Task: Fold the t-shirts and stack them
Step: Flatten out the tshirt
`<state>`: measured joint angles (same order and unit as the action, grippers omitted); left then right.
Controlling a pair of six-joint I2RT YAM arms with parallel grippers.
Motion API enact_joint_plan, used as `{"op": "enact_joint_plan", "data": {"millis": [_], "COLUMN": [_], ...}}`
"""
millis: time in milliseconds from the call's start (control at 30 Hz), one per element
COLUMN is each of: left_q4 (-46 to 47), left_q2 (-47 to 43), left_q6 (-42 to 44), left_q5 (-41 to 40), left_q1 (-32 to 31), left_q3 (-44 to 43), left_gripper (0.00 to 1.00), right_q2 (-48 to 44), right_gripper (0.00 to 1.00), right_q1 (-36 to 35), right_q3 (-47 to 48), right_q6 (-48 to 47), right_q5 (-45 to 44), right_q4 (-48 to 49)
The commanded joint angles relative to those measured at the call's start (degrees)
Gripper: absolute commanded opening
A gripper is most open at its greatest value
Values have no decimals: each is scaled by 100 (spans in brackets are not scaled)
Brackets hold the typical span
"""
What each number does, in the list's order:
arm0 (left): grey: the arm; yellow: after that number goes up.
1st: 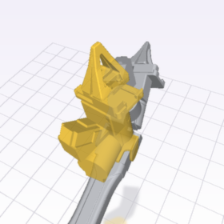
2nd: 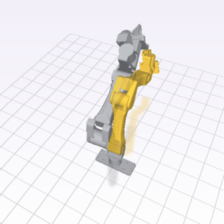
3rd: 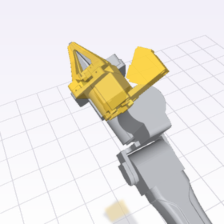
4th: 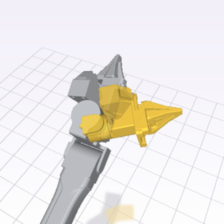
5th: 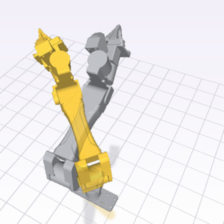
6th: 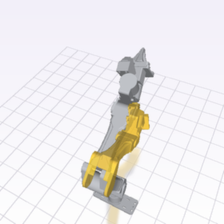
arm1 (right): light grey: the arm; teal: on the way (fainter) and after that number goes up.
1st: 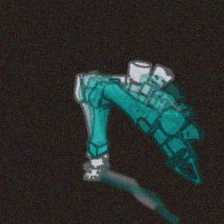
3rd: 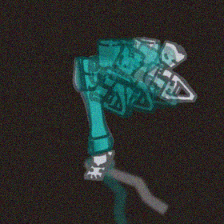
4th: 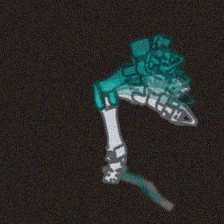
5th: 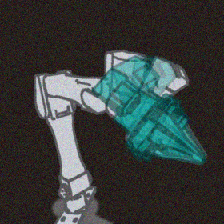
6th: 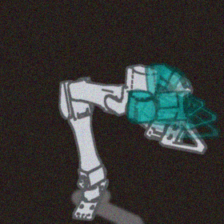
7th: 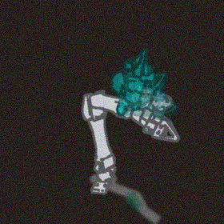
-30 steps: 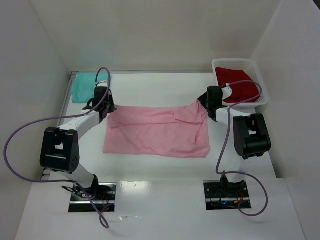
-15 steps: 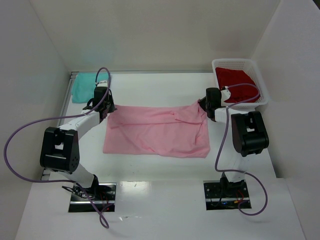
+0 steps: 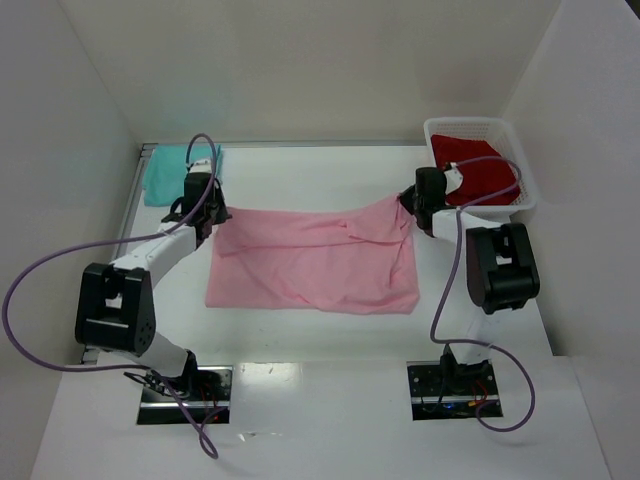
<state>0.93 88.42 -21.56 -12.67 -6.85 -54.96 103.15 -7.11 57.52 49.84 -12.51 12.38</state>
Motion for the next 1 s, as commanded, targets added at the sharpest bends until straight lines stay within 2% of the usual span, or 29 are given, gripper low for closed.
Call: {"op": "enact_joint_plan", "data": {"millis": [0, 67, 167, 200, 367, 467, 567, 633, 733, 800, 867, 900, 933, 967], "left_q4": [302, 303, -21, -23, -575, -804, -1015, -754, -1313, -1141, -1410, -1063, -694, -1160], "left_q2": [-851, -1308, -1985, -2178, -3470, -3717, -3919, -4165, -3860, -3806, -3736, -3858, -3798, -3580], "left_q6": [-366, -472, -533, -533, -183, -42, 73, 317, 460, 609, 557, 557, 765, 767], "left_q5": [158, 159, -59, -121, -718, -852, -852, -982, -1142, -1072, -1010, -905, -991, -1062], "left_q1": [0, 0, 0, 0, 61, 114, 114, 114, 114, 114, 114, 114, 114, 114], "left_q3": [-147, -321, -726, -814, -1551, -2016, -2369, -2397, -2904, -2916, -3056, -2830, -2610, -2999], "left_gripper": [0, 0, 0, 0, 0, 0, 0, 0, 0, 0, 0, 0, 0, 0], "right_q2": [-1101, -1456, -2559, -2563, -4510, -4996, -5330, -5673, -5605, -5604, -5526, -5525, -5682, -5553], "right_gripper": [0, 0, 0, 0, 0, 0, 0, 0, 0, 0, 0, 0, 0, 0], "right_q1": [35, 35, 87, 87, 815, 1088, 1204, 1204, 1204, 1204, 1256, 1256, 1256, 1256], "right_q3": [409, 462, 515, 576, 821, 1146, 1332, 1202, 1340, 1272, 1419, 1472, 1142, 1304], "right_q6": [-440, -564, -722, -800, -801, -880, -950, -1012, -1248, -1311, -1406, -1407, -1407, -1407], "right_q5": [310, 469, 469, 469, 794, 794, 1092, 858, 777, 838, 996, 1057, 980, 979], "right_q4": [177, 177, -33, -34, -639, -1052, -1325, -1326, -1755, -1539, -1816, -1949, -1402, -1631]}}
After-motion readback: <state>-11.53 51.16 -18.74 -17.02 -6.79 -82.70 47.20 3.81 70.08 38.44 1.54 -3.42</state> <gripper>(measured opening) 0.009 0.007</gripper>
